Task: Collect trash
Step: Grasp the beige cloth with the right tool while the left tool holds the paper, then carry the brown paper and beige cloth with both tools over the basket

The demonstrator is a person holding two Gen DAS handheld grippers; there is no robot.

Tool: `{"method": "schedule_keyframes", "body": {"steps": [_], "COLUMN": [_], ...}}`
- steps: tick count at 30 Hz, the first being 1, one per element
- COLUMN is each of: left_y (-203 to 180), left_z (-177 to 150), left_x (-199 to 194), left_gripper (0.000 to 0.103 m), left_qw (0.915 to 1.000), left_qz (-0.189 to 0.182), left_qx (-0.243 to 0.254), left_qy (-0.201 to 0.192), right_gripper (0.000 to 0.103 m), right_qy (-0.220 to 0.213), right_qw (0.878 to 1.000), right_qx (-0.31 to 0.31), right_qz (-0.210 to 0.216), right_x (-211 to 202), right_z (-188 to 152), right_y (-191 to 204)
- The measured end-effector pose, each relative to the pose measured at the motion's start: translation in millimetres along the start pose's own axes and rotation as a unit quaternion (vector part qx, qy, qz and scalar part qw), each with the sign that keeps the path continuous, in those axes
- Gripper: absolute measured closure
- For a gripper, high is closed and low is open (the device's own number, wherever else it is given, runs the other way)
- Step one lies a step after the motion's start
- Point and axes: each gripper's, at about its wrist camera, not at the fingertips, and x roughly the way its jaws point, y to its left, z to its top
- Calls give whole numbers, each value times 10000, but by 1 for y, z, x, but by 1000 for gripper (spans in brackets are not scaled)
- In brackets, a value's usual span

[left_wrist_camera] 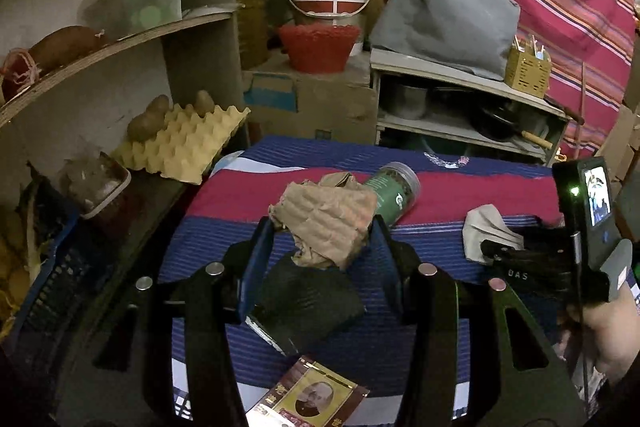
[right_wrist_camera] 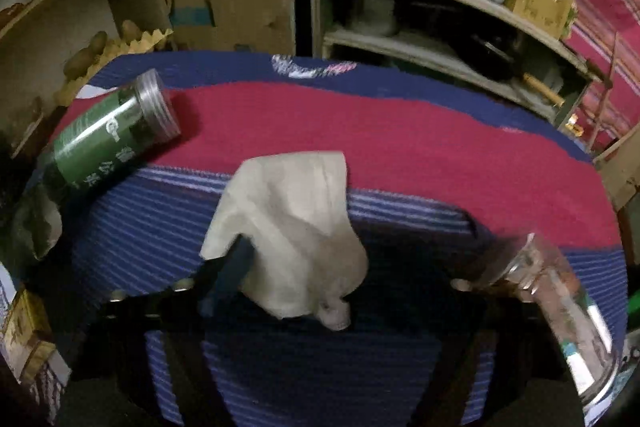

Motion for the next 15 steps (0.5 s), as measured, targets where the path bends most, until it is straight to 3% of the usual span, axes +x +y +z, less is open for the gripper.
{"method": "schedule_keyframes", "body": {"steps": [3, 6, 15], "left_y": [-2, -6, -19], "left_z": [0, -2, -4], "left_x": [-1, -3, -11], "left_gripper": [54, 55, 55], "left_qw": [10000, 10000, 9996], "left_qz": [-44, -68, -286], "left_qx": [-4, 6, -10], "left_qy": [-10, -22, -45], "right_gripper": [67, 77, 79], "right_qy": [18, -143, -830], "right_qw": [9998, 9996, 9963], "right_qx": [-11, -178, -172], "right_qz": [209, 170, 153], "right_x": [-2, -11, -75], "right_z": [-1, -3, -11], "right_y": [1, 6, -8]}}
